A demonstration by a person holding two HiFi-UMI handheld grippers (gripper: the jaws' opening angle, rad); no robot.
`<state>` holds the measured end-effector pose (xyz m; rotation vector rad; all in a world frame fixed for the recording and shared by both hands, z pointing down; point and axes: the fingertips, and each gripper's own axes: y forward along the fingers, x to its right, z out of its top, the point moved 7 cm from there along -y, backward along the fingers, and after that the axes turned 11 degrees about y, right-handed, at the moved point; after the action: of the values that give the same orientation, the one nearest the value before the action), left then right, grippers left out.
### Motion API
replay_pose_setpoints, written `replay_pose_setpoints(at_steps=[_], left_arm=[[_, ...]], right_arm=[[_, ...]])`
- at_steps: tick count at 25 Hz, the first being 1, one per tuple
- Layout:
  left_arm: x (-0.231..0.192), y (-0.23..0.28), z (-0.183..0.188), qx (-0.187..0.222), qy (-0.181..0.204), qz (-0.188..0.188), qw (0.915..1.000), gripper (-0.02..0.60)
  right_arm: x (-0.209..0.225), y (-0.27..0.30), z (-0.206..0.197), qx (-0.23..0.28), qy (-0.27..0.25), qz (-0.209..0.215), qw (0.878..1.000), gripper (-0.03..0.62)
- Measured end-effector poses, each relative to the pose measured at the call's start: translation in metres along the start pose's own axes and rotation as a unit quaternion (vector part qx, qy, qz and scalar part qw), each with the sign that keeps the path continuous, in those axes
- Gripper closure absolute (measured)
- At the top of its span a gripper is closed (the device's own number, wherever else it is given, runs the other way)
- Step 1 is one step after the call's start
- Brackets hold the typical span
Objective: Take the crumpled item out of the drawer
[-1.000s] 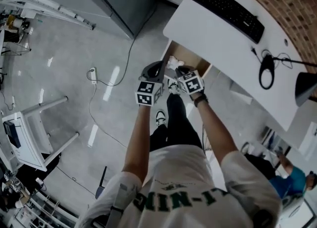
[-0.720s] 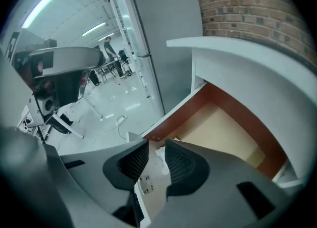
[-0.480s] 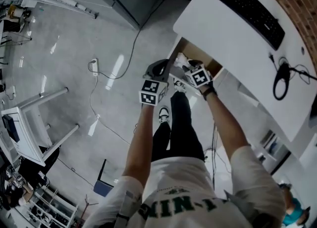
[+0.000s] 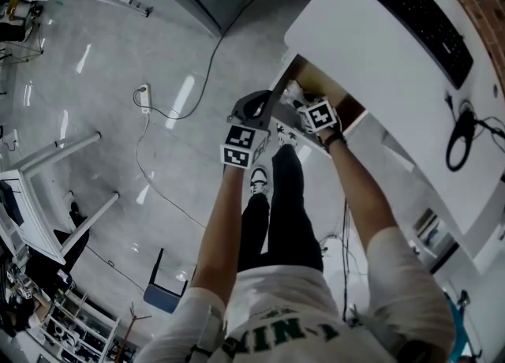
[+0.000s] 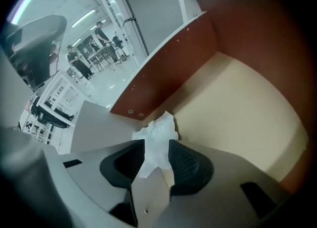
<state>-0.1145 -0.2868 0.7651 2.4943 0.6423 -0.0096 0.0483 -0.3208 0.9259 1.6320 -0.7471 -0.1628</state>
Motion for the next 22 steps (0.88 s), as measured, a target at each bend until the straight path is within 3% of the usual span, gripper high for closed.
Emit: replay_pose_setpoints(at_steps=[4, 8, 12, 22], left_arm=[[-0.001, -0.003, -0.007, -0.015, 0.006, -0.002, 0.9999, 0.581], [-0.004, -0.006, -0.006, -0.003, 0.018, 0.007, 0.9998, 0.581], [-0.002, -0.009, -0.004, 0.003, 0.022, 0.014, 0.9997, 0.581], [0.006, -0.026, 0.004, -0.001, 0.025, 0.018, 0.9995, 0.581]], right_arm=[[0.003, 0.014, -0.002, -0.012, 0.013, -0.007, 1.0, 0.461], [0.005, 0.014, -0.004, -0.013, -0.003, -0.022, 1.0, 0.535], [-0.001, 0.009, -0.005, 0.0, -0.004, -0.015, 1.0, 0.557], [-0.011, -0.053, 0.011, 0.083, -0.004, -0.041, 0.996, 0.572]])
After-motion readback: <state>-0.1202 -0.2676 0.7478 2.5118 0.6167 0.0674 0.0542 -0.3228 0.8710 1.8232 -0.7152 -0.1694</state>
